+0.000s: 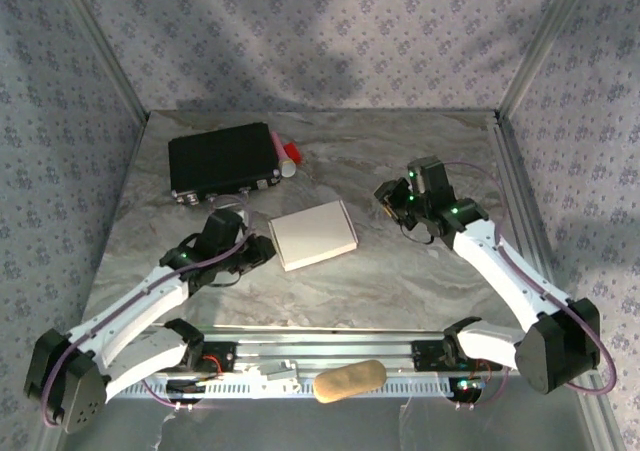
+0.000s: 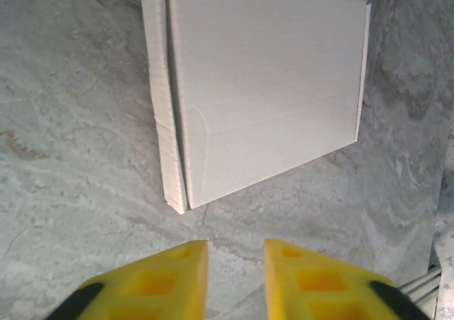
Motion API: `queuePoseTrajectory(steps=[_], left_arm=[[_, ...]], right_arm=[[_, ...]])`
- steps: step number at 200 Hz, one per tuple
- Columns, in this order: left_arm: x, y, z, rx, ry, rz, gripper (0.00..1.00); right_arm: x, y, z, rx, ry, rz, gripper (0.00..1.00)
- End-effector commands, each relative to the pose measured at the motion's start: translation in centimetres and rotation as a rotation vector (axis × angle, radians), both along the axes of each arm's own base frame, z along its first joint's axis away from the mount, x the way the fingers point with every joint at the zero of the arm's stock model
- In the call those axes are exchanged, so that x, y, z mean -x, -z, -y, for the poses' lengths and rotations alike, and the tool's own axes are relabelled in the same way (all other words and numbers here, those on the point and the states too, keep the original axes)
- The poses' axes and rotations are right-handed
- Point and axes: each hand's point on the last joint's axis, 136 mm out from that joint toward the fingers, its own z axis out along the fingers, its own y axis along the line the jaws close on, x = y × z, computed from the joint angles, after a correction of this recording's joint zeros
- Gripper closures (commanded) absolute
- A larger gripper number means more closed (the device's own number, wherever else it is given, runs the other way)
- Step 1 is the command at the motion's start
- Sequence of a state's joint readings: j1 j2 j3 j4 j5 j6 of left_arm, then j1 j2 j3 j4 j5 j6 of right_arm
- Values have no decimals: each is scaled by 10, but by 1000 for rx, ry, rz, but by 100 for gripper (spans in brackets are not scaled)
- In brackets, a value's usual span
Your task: Fold the paper box
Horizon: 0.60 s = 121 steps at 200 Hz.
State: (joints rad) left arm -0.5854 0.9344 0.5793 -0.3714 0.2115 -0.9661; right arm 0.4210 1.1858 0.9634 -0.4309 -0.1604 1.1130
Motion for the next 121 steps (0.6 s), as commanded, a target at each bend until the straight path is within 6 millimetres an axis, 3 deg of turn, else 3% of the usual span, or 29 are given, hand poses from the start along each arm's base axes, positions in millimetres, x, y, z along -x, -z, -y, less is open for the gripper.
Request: queuePoseTrajectory(steps=[1,16,30,79,121], left_arm=[[5,-16,-7,-9,12,21,64],[-7,-18,-15,-17,2,18,61],[-22,-5,-15,21,-3,-33,60],[-64,33,13,71,17,-82,52],[-92,55,34,91,41,-89,52]], right_arm=[[8,11,-2,99,-136,11,60],[7,20,-8,140,-222,12,54],[6,32,-16,179,-303,5,50],[-6,83,-38,232,-469,-57,38],[-9,117,-51,217,-505,-110,37]])
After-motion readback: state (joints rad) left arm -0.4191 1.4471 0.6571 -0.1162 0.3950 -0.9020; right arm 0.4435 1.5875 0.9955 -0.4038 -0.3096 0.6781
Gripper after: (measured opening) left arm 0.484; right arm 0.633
